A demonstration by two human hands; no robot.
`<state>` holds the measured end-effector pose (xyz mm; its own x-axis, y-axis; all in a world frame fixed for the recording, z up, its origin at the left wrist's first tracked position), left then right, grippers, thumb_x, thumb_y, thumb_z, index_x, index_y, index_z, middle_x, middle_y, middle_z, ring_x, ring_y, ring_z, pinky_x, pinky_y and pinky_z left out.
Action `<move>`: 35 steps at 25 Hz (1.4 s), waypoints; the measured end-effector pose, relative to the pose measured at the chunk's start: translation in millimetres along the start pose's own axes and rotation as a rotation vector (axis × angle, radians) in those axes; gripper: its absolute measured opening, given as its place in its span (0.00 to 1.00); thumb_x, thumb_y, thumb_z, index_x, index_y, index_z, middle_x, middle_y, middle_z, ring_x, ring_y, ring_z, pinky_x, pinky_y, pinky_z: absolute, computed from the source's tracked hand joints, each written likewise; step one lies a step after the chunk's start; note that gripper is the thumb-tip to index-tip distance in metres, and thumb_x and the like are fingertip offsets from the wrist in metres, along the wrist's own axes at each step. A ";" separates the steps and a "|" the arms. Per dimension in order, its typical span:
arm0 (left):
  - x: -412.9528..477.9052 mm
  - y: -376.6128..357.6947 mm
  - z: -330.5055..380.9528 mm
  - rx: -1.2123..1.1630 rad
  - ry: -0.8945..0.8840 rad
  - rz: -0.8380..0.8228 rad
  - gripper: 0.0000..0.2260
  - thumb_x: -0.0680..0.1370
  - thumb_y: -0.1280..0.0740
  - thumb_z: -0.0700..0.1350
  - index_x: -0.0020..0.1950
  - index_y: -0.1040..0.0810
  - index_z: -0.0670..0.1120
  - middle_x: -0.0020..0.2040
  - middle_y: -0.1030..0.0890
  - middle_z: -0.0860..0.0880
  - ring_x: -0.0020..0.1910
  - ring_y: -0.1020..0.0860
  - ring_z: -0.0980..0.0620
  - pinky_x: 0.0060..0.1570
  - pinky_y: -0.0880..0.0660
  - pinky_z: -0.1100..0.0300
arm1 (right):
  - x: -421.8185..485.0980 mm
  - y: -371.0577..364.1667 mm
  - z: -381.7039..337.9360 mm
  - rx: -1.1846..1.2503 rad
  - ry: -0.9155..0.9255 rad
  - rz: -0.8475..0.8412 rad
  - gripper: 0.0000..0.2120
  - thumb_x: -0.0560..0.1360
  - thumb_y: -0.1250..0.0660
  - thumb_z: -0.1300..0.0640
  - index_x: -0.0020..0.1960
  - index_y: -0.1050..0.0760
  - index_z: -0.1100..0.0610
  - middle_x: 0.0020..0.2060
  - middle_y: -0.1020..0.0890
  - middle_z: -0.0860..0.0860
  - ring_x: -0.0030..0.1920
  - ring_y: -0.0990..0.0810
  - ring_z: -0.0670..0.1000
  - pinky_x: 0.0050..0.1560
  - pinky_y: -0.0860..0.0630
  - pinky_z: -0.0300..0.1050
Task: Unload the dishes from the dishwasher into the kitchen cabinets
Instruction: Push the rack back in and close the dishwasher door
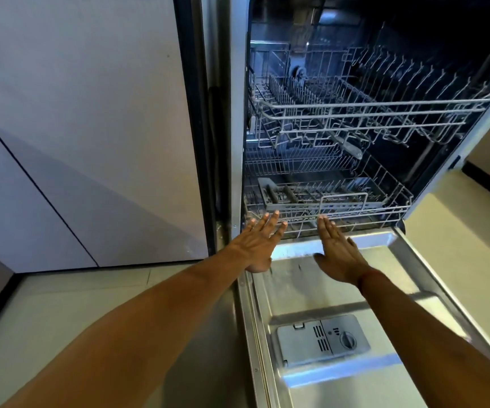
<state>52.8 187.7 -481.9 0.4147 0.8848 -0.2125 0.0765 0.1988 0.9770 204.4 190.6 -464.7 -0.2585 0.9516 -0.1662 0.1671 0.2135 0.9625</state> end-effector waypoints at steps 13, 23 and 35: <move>-206.6 -36.0 125.2 -0.350 -0.123 0.034 0.38 0.79 0.38 0.47 0.78 0.61 0.54 0.79 0.62 0.50 0.78 0.60 0.50 0.77 0.55 0.50 | -253.7 -66.3 -34.8 0.321 0.022 0.208 0.33 0.79 0.37 0.55 0.77 0.51 0.48 0.76 0.40 0.50 0.76 0.41 0.50 0.72 0.42 0.43; -360.1 -84.8 155.4 -0.416 -0.136 0.085 0.39 0.78 0.36 0.53 0.78 0.61 0.53 0.79 0.60 0.47 0.78 0.58 0.49 0.76 0.48 0.48 | -384.6 -147.9 -76.9 0.586 -0.216 0.186 0.33 0.78 0.36 0.60 0.78 0.49 0.53 0.77 0.42 0.50 0.76 0.43 0.50 0.69 0.48 0.35; -303.3 -111.0 190.8 -0.704 -0.126 0.010 0.28 0.78 0.34 0.48 0.76 0.37 0.46 0.74 0.34 0.44 0.73 0.37 0.46 0.71 0.40 0.56 | -404.2 -162.1 -58.4 0.355 -0.252 0.162 0.29 0.77 0.36 0.60 0.76 0.39 0.54 0.72 0.31 0.53 0.71 0.33 0.53 0.65 0.42 0.34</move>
<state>91.4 -183.2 -523.1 0.5173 0.8410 -0.1585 -0.5138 0.4533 0.7284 226.2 -241.6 -541.0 0.0292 0.9936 -0.1090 0.5127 0.0787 0.8550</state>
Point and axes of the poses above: each hand's wrist, its own x-axis towards the middle knuckle, its own y-axis out of the back of the hand, z = x × y, the point moved 10 cm from there along x, towards the middle knuckle
